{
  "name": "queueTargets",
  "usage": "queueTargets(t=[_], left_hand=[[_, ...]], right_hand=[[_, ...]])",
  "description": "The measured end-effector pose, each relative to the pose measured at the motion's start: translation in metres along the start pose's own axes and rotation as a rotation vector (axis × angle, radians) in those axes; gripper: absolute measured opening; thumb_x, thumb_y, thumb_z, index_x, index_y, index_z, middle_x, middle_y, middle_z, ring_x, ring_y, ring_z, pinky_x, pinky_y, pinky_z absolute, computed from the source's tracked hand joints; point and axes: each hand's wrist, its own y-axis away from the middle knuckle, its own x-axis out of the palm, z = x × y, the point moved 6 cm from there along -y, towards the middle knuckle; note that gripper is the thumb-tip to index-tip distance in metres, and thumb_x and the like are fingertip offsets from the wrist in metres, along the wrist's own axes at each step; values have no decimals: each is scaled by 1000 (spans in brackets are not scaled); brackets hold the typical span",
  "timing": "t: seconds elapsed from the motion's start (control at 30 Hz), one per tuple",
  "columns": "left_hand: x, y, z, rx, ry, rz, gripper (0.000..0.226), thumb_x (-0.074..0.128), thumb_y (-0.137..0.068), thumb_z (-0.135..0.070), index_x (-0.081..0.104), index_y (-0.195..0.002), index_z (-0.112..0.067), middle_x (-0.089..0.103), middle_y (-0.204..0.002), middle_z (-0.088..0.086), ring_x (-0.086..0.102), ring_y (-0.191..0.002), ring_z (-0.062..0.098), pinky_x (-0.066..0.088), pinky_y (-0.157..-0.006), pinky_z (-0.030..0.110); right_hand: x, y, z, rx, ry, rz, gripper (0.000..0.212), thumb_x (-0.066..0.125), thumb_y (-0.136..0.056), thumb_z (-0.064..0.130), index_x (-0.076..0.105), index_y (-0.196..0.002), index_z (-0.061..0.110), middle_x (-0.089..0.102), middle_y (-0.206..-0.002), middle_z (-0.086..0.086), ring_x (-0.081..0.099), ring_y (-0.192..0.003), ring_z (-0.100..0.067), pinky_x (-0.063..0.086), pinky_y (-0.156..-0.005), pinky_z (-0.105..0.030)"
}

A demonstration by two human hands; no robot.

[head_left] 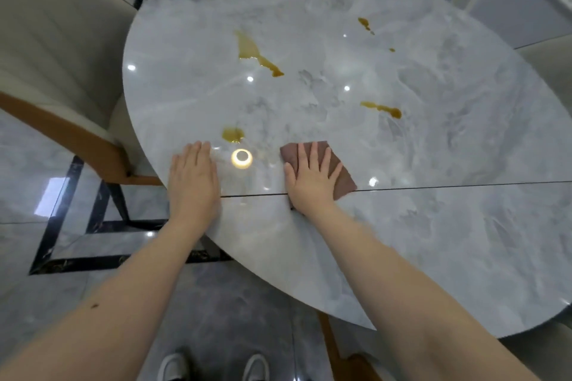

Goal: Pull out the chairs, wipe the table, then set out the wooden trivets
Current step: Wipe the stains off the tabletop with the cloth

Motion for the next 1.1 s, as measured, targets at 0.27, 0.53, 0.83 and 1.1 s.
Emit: queueTargets(t=[0.27,0.53,0.83,1.1], left_hand=[[-3,-93,70,49,-115,60,46,28,-102,-18,31,-144,0,31,-149,19,21,-141,36,12,-117,46],[9,-156,106,109,-73,77,45,33,-100,-21,37,-141,-1,35,-148,18,27,-138,34,15,-116,45],[10,-152,105,138,-26,71,47,32,-101,-19,32,-144,0,30,-151,19,22,-142,33,11,-118,42],[13,-152,106,124,-14,66,48,30,-102,-22,32,-144,0,29,-152,18,21,-143,33,10,-119,41]], right_hand=[[14,-30,93,217,-36,-67,68,22,-99,52,3,-153,16,-5,-160,-16,-13,-143,-43,-13,-105,-69],[18,-101,179,196,-31,-51,64,20,-99,50,3,-153,22,-4,-161,-10,-13,-145,-39,-14,-108,-67],[15,-40,145,-441,94,66,54,17,-96,52,13,-149,42,7,-160,11,-5,-148,-21,-9,-116,-48],[5,-87,117,89,-17,-18,52,23,-101,46,13,-151,37,2,-161,6,-8,-148,-25,-10,-115,-54]])
